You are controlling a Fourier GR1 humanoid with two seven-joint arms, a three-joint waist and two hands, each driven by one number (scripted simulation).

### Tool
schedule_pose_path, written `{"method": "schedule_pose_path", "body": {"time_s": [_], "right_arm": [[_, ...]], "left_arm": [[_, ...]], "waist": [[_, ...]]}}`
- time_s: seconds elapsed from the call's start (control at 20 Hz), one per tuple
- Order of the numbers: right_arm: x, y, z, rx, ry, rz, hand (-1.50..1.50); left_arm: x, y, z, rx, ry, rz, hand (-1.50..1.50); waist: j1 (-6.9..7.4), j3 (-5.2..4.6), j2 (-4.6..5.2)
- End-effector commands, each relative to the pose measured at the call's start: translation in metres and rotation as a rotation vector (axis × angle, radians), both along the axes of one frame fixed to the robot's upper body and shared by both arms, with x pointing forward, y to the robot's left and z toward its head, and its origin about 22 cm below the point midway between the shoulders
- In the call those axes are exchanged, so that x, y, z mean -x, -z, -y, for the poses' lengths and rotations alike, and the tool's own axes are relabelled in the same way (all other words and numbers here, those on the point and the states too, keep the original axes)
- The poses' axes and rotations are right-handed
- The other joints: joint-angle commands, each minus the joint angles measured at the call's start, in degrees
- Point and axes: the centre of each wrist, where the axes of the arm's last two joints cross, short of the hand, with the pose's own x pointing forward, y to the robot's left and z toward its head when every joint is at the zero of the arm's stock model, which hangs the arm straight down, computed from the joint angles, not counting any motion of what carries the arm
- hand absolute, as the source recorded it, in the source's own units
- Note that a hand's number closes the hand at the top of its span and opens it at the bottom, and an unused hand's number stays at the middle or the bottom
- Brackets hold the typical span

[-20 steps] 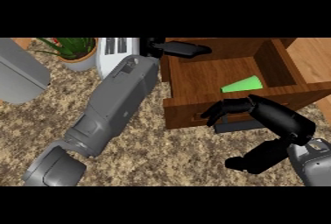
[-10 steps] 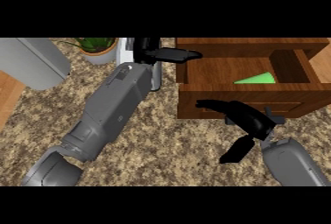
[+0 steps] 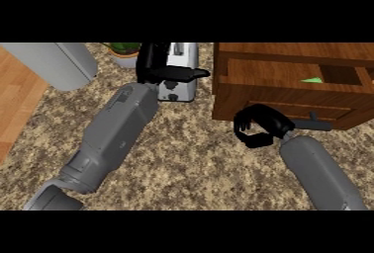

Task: Pick up the cup, place it into the drawer and close the drawer

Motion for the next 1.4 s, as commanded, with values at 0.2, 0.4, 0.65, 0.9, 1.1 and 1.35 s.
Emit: {"method": "schedule_pose_path", "body": {"time_s": [0.2,0.4,0.65,0.9,1.1,1.35], "right_arm": [[-0.045,-0.019,0.041,-0.131,0.163,0.134,1.50],[-0.072,-0.065,0.057,-0.157,0.245,0.197,1.50],[-0.082,-0.090,0.070,-0.182,0.309,0.210,1.50],[-0.084,-0.110,0.085,-0.227,0.320,0.222,1.50],[-0.083,-0.120,0.094,-0.246,0.318,0.209,1.50],[-0.081,-0.125,0.101,-0.280,0.305,0.212,1.50]], "left_arm": [[0.005,0.008,-0.033,0.009,0.030,0.003,-1.50],[0.005,0.006,-0.050,0.016,0.052,-0.008,-1.50],[0.008,0.009,-0.053,-0.002,0.067,0.000,-1.50],[0.014,0.021,-0.059,0.001,0.090,-0.016,-1.50],[0.013,0.018,-0.070,-0.004,0.095,-0.007,-1.50],[0.017,0.023,-0.064,0.025,0.112,-0.013,-1.50]], "waist": [[2.79,0.26,0.85],[4.94,0.29,1.34],[5.33,0.26,1.90],[6.75,0.20,2.34],[7.47,0.13,2.24],[7.60,0.14,2.22]]}}
